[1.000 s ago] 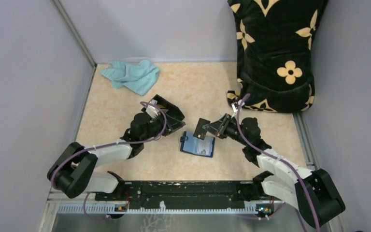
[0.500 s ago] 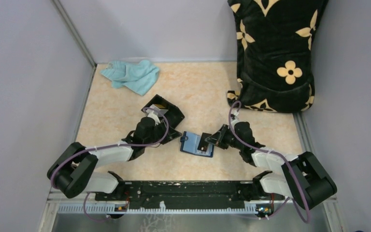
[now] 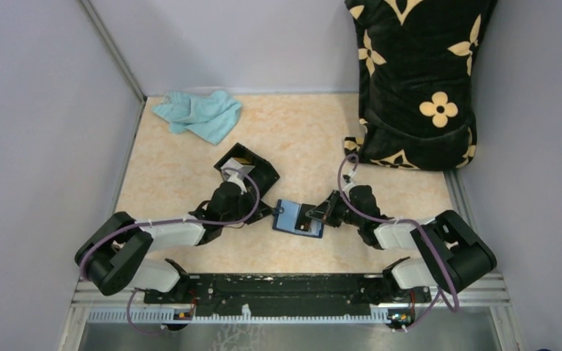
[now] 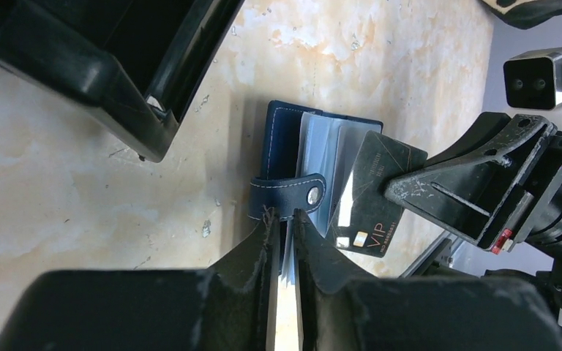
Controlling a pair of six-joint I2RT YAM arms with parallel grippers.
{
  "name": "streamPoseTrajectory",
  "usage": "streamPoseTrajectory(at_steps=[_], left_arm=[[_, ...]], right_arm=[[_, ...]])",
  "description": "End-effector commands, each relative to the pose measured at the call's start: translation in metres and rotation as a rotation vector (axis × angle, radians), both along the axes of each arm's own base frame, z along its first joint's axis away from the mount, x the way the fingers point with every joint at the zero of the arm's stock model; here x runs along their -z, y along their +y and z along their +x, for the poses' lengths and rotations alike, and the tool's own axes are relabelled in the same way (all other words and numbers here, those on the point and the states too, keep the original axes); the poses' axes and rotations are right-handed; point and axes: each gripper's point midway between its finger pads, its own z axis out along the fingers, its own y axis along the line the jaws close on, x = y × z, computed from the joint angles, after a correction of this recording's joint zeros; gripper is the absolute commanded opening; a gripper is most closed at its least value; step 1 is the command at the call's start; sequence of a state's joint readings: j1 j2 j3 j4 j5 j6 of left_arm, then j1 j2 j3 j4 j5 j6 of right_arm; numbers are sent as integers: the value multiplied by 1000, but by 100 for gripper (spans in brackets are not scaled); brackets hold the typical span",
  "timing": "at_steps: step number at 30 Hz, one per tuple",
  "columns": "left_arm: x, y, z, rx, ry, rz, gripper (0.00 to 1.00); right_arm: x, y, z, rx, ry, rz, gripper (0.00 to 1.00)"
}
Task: Put the credit cards into the card holder
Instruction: Insert the credit card into the card holder.
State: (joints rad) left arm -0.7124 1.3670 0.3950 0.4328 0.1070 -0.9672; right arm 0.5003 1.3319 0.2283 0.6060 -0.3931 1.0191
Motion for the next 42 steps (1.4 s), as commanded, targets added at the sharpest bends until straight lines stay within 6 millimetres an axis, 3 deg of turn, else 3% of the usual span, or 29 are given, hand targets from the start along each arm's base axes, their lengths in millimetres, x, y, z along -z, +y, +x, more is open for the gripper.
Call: streamPoseTrajectory(at_steps=[1, 18, 42], left_arm=[[12, 5, -5, -7, 9, 33, 17], [20, 10, -13, -28, 26, 38, 13], [41, 1, -29, 7, 71, 89, 13]], right_arm=[[-14, 12, 6, -21, -61, 50, 0], [0, 20, 6, -40, -32, 47, 0], [15, 25, 13, -51, 7, -9, 0]])
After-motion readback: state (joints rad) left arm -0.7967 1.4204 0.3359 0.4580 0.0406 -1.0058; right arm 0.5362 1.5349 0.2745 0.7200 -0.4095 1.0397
